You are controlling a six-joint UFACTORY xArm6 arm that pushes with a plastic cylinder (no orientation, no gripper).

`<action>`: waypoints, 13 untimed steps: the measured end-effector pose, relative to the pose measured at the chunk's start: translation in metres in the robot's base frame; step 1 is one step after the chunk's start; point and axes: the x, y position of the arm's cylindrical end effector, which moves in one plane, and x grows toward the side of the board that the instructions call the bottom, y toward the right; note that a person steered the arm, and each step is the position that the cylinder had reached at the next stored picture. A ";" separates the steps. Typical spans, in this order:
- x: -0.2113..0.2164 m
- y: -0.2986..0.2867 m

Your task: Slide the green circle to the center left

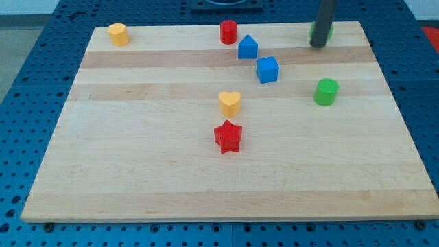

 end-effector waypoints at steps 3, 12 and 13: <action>0.017 0.000; 0.157 -0.105; 0.152 -0.154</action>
